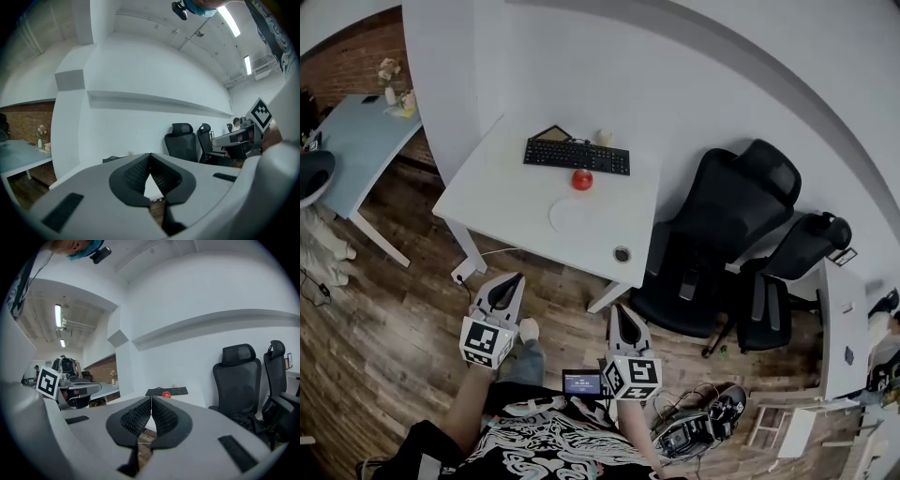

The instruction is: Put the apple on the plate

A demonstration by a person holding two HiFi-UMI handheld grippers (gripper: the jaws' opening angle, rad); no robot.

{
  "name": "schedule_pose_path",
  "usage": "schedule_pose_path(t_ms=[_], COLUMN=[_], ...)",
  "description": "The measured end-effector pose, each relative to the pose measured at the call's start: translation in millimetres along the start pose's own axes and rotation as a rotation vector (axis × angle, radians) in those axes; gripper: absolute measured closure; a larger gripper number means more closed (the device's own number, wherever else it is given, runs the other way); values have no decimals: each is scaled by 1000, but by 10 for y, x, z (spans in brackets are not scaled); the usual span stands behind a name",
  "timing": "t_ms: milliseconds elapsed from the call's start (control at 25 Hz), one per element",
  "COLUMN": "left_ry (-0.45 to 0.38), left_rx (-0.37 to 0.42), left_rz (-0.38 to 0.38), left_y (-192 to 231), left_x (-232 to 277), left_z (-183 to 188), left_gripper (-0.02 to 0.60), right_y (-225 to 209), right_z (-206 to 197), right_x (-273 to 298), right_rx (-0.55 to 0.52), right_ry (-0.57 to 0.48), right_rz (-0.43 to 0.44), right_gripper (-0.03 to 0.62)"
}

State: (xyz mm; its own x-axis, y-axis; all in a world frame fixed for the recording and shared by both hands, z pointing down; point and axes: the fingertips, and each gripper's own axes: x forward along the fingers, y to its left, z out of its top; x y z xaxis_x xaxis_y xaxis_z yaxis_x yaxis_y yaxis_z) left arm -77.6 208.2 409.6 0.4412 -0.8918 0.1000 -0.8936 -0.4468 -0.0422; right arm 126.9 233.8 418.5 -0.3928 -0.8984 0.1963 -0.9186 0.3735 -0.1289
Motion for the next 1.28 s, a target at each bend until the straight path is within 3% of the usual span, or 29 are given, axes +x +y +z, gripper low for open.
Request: schedule_pose_path(t_ms=[640, 760, 960, 1280], left_ry=[43, 42, 46, 57], left_rx=[13, -2, 36, 10], left_rz=[-101, -119, -149, -164], left_y=[1180, 1319, 1478, 1459], left_x=[1780, 1970, 2205, 2350], left_z=[46, 57, 51, -101], left_gripper=[568, 568, 568, 568], right_y=[-408, -410, -423, -410], right_z=[364, 394, 445, 451], right_x=[1954, 2168, 2413, 2457], right_rx=[36, 31, 17, 18], right_ry=[48, 57, 50, 9], right_rz=[-56, -66, -86, -54], right_gripper=[566, 566, 566, 565])
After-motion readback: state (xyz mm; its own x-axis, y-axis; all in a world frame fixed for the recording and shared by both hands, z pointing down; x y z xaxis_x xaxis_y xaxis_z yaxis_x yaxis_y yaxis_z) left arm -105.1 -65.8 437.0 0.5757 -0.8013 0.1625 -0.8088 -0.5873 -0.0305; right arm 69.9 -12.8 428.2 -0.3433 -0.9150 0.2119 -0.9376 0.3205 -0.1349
